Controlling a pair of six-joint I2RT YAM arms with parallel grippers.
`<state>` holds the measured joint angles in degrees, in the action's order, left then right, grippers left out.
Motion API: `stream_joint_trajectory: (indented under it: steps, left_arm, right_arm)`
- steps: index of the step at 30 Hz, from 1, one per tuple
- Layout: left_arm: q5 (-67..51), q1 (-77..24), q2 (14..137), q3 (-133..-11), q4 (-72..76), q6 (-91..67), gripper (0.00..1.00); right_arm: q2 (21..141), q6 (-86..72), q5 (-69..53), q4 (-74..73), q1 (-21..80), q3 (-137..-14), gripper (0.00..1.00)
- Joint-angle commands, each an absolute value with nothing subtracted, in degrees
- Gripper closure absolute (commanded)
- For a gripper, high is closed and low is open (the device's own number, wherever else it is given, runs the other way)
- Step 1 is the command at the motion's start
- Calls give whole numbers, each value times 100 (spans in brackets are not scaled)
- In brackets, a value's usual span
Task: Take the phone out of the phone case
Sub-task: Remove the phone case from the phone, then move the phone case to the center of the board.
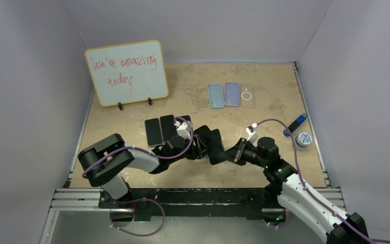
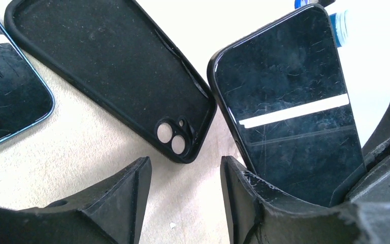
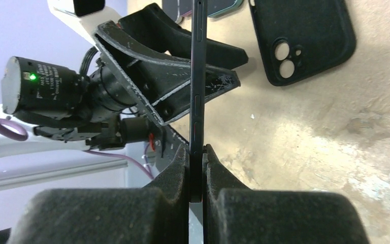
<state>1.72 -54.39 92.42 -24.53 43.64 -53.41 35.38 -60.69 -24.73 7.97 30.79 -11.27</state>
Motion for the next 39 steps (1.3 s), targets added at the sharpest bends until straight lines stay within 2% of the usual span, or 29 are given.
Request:
stream_joint_trajectory:
  steps: [1,11,17,23,33,39]
  left_arm:
    - [124,-5421,9043,-2709,4694,-5304,46]
    - [485,-5273,9050,-3651,2588,-4818,47]
    - [914,-5273,9143,-3975,1749,-4723,49]
    - [989,-5273,9175,-4189,1666,-4309,48]
    - [-189,-5282,9790,-4897,1794,-3509,47]
    - [-1117,-5431,10115,-4845,2164,-3560,46]
  right_arm:
    - [3543,-5322,-2128,32,3146,-1692,100]
    - [3993,-4003,-293,-400,3147,-2583,100]
    - [4078,-3643,22,-257,3146,-2779,100]
    - [4073,-3565,370,-53,3147,-2714,100]
    - [4055,-3323,1182,-18,3147,-2701,100]
    - [4075,-3160,1555,-18,3138,-2733,100]
